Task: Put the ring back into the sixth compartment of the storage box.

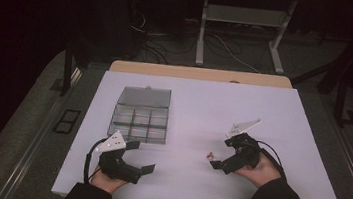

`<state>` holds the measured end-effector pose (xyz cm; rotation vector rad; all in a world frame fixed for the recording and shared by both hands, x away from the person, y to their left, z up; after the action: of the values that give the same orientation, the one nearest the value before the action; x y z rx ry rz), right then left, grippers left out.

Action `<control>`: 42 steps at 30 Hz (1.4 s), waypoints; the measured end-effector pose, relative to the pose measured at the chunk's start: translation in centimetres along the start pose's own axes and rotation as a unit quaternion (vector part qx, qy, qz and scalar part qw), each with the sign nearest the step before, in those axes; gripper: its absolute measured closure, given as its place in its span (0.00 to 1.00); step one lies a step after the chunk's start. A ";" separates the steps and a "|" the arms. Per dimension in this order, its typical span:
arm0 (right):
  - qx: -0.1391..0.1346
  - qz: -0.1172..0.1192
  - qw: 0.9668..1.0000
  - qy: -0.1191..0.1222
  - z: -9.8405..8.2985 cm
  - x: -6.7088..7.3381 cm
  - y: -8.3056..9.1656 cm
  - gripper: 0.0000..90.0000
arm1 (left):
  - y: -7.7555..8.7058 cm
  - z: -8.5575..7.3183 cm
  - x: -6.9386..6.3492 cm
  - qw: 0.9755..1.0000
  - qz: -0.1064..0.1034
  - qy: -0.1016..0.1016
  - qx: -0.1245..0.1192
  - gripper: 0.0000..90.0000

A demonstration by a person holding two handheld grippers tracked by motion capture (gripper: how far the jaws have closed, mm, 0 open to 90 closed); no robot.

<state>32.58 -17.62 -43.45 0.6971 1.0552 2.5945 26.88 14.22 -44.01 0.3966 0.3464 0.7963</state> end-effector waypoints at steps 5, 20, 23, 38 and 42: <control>0.007 0.004 1.000 0.001 0.2 -0.3 -0.7 0.01 | 0.0 0.0 -0.1 1.000 -0.001 0.000 0.000 0.00; 0.019 0.007 1.000 0.000 0.2 -1.2 -2.3 0.01 | -0.1 0.0 -0.1 1.000 -0.003 -0.003 0.001 0.00; 0.024 0.010 1.000 -0.001 0.1 -1.3 -2.7 0.01 | -0.1 0.0 -0.1 1.000 -0.003 -0.003 0.002 0.00; 0.039 0.009 0.999 0.005 -0.1 -1.5 -3.9 0.18 | -0.2 0.0 -0.2 1.000 -0.004 -0.004 0.004 0.00; 0.038 0.007 0.999 0.006 -0.1 -1.5 -4.1 0.28 | -0.2 0.0 -0.2 1.000 -0.004 -0.005 0.004 0.00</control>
<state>34.03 -15.44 -46.90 0.7084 1.1636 2.5851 26.83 13.95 -44.10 0.4059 0.3423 0.7843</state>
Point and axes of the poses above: each handheld gripper's, and its own axes: y roughly backward along the jaws, z roughly out of its top, x roughly to its left, the point moved 4 cm from there along -y, roughly forward along the jaws, and after that the axes turned 12 degrees about z, right-handed, at the moved point
